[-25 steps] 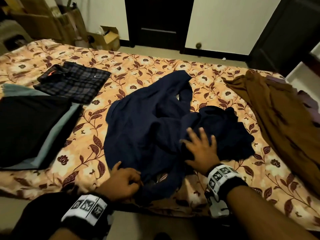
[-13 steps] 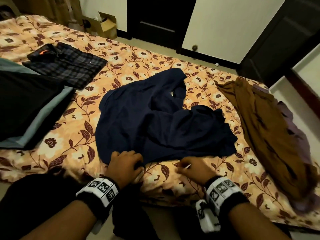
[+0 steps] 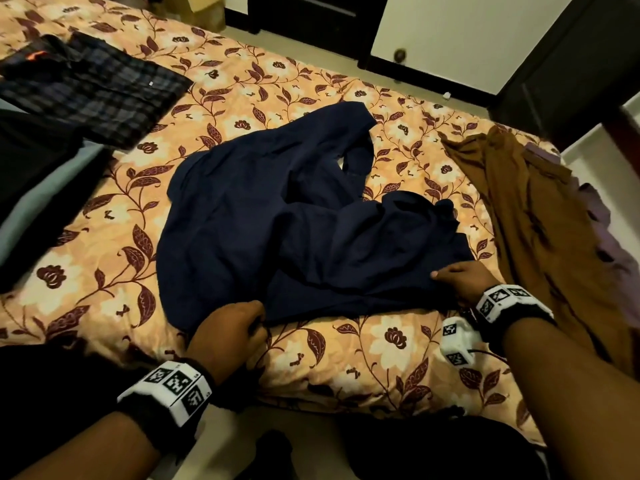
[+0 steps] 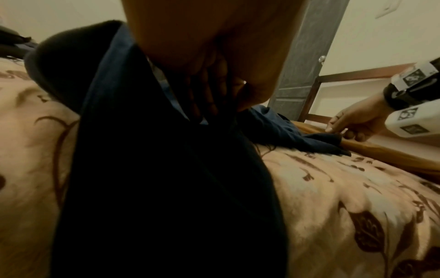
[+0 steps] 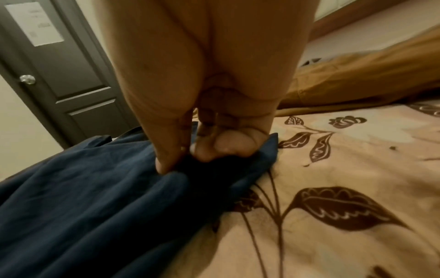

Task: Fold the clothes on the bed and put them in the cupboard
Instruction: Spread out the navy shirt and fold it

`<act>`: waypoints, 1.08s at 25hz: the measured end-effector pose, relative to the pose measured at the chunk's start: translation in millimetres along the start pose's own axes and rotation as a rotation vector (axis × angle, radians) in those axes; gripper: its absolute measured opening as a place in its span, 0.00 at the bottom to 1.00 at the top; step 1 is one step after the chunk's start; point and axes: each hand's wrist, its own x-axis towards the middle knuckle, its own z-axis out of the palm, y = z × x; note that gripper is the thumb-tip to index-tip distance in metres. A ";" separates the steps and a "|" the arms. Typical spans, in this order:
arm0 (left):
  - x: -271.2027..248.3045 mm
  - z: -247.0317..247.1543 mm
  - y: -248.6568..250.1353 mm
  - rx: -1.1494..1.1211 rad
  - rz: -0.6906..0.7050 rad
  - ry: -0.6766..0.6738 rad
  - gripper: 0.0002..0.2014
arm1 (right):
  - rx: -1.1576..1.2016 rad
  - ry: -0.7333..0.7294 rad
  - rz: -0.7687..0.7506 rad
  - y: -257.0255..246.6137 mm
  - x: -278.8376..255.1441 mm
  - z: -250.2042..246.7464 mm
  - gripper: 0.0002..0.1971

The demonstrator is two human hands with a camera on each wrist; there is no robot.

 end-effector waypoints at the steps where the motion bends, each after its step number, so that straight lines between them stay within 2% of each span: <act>1: -0.2 -3.2 2.7 -0.059 -0.041 -0.014 0.15 | -0.054 0.001 -0.012 -0.3 -4.2 2.1 0.08; 3: 1.3 -4.5 5.8 -0.150 -0.055 0.007 0.10 | -0.076 -0.033 -0.006 3.2 -14.0 4.7 0.10; 6: -3.4 -7.9 11.5 -0.137 0.033 0.063 0.16 | 0.025 -0.131 0.009 4.6 -44.9 8.2 0.11; 8: -8.6 -15.9 19.2 -0.110 0.072 0.148 0.14 | 0.070 -0.123 -0.054 -1.1 -64.5 12.5 0.09; 10: -16.2 -32.0 27.3 -0.144 0.074 0.213 0.14 | 0.134 -0.012 -0.181 -11.7 -86.2 15.3 0.08; 13: -27.6 -65.9 33.7 -0.131 0.069 0.338 0.12 | 0.178 0.328 -0.324 -28.6 -118.4 -7.4 0.01; 14: -31.1 -80.5 35.1 -0.097 0.071 0.382 0.12 | 0.210 0.410 -0.368 -37.9 -133.3 -21.0 0.02; 16: -35.6 -108.9 42.5 0.010 0.113 0.448 0.16 | 0.245 0.484 -0.497 -63.5 -171.3 -49.3 0.03; 18: -40.3 -133.6 61.5 0.016 0.139 0.504 0.17 | 0.224 0.526 -0.624 -94.2 -206.6 -79.4 0.02; 21: -37.8 -179.2 99.9 -0.133 0.113 0.626 0.17 | 0.186 0.650 -0.649 -131.8 -227.5 -117.1 0.07; 22: -39.0 -196.9 113.9 -0.197 0.137 0.638 0.15 | 0.231 0.682 -0.656 -141.7 -233.3 -128.5 0.06; 24: -45.2 -234.1 138.7 -0.177 0.281 0.646 0.12 | 0.311 0.728 -0.697 -157.7 -244.0 -151.7 0.02; 27: -52.6 -292.5 166.0 0.077 0.463 0.651 0.11 | 0.387 0.744 -0.854 -189.4 -272.7 -188.9 0.08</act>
